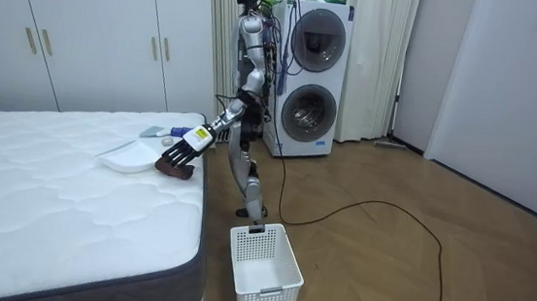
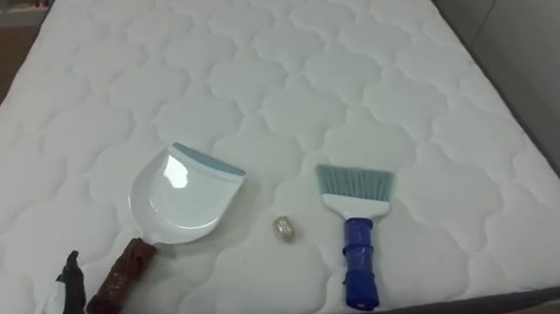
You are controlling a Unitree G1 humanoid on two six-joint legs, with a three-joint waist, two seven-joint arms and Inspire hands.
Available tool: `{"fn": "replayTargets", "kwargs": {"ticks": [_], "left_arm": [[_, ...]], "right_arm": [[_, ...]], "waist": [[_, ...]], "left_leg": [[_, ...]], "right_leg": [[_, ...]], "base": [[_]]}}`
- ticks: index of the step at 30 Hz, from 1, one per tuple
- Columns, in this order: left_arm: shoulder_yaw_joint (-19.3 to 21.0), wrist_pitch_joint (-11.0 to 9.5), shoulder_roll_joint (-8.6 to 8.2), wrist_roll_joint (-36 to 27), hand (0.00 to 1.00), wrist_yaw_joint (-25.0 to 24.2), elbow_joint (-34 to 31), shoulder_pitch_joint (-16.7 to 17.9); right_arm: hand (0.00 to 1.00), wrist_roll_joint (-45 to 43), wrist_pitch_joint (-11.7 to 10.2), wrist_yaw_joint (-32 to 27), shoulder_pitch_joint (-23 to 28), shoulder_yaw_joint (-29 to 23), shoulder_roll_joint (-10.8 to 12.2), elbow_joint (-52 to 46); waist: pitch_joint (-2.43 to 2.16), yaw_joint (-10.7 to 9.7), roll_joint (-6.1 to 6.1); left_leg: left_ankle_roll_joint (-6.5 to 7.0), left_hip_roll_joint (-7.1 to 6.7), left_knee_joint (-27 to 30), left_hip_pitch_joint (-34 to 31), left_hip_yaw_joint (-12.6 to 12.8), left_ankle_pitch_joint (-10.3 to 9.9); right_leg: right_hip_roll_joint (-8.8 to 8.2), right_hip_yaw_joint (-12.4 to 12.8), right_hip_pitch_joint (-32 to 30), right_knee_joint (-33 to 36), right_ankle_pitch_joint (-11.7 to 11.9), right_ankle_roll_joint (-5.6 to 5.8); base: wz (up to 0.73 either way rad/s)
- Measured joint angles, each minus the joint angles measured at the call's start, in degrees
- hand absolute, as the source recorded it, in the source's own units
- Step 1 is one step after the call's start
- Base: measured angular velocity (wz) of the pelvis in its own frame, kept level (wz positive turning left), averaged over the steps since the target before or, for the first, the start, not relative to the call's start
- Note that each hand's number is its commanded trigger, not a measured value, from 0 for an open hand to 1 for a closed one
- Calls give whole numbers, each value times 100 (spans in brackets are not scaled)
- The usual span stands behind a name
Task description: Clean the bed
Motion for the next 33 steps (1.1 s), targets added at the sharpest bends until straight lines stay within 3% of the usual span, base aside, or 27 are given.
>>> {"fn": "replayTargets", "kwargs": {"ticks": [12,17,33], "left_arm": [[11,12,35,5,0,31,10,-186],[-121,68,162,2,0,27,459,-501],[-280,92,174,-5,0,-43,916,-950]], "right_arm": [[0,118,50,26,2,9,-47,5],[0,281,52,21,-25,22,-62,34],[0,803,45,-29,-128,228,-91,65]], "waist": [[1,-2,59],[0,-6,86],[13,-67,118]], "left_leg": [[0,2,-7,-121,7,0],[-1,5,36,-308,7,1],[-2,7,37,-582,-10,3]], "right_leg": [[7,-6,-134,2,2,-2],[5,5,-312,9,4,-6],[5,3,-549,4,4,-6]], "base": [[-1],[0],[0]]}}
